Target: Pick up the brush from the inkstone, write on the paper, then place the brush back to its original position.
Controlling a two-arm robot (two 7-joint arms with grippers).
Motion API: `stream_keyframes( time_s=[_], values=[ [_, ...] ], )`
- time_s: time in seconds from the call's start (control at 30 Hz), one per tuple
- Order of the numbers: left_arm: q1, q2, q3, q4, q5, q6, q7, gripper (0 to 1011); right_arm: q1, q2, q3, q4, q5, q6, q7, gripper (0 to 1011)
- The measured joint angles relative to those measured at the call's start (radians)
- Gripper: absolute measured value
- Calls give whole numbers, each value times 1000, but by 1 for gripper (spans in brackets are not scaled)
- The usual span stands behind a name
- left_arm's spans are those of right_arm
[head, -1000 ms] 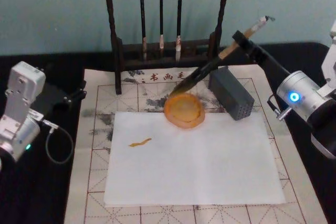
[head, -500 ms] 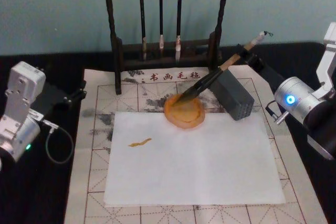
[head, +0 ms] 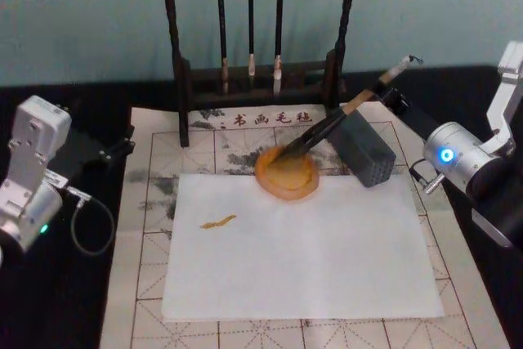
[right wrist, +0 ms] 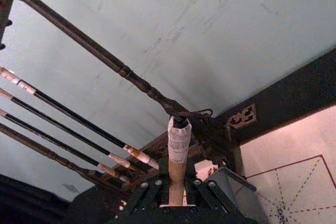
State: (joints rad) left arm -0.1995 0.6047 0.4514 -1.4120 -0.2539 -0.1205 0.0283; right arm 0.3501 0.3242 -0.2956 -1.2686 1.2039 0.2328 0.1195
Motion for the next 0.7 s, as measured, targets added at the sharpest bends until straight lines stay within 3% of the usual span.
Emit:
stream_keyframes(
  time_s=[0.7],
  values=[
    [0,0,0,0,0,0,0,1001,13,0,-33,20,61,-25,-55,187]
  ],
)
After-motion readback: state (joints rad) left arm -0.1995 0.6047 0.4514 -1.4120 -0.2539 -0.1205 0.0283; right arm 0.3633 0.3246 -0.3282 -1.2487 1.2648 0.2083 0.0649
